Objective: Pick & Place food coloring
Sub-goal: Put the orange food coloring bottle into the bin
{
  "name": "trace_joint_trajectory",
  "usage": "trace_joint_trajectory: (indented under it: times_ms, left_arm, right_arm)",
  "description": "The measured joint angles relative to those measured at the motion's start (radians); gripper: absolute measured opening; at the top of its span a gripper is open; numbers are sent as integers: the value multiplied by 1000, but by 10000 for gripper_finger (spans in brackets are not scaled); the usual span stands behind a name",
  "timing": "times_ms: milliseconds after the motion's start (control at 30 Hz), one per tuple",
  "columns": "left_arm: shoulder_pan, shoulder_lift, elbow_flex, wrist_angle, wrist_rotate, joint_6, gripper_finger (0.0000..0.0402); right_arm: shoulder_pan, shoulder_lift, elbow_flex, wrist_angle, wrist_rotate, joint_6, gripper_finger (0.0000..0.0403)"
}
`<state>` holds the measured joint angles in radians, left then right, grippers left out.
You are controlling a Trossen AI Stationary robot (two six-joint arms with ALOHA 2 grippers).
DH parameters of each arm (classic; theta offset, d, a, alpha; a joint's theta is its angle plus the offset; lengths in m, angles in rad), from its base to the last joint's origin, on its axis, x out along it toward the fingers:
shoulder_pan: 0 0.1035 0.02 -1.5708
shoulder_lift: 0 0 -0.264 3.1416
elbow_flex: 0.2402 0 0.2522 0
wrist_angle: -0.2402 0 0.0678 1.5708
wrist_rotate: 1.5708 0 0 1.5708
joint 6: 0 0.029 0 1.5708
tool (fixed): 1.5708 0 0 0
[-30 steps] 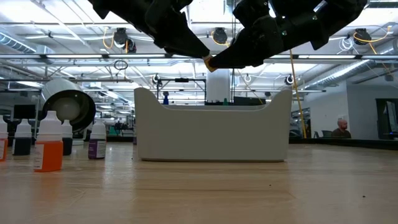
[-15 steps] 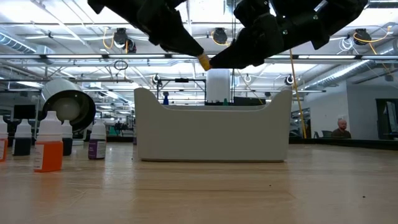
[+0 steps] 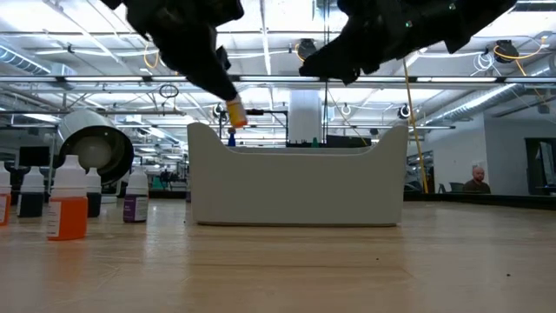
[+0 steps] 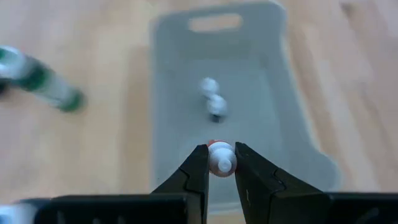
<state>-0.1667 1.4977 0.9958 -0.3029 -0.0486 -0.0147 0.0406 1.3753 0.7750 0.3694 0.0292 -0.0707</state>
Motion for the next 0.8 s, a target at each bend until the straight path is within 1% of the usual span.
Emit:
trace_joint_trajectory:
  times_ms: [100, 267, 367, 433, 533, 667, 800]
  left_arm:
    - [-12, 27, 1, 19, 54, -4, 59]
    - [2, 91, 4, 16, 63, -43, 59]
    - [19, 130, 21, 16, 97, -48, 59]
    - [28, 165, 47, 15, 117, -48, 59]
    - [40, 219, 105, -35, 134, -33, 59]
    - [44, 295, 205, -142, 125, 1, 59]
    - [42, 354, 261, -164, 111, 27, 59]
  right_arm:
    - [0, -28, 0, 6, 0, 6, 114]
    - [0, -38, 0, 6, 0, 7, 114]
    - [0, -36, 0, 5, 0, 6, 114]
    - [0, -34, 0, 2, 0, 6, 114]
    - [0, -34, 0, 5, 0, 6, 114]
    - [0, -34, 0, 1, 0, 7, 114]
    - [0, -34, 0, -2, 0, 7, 114]
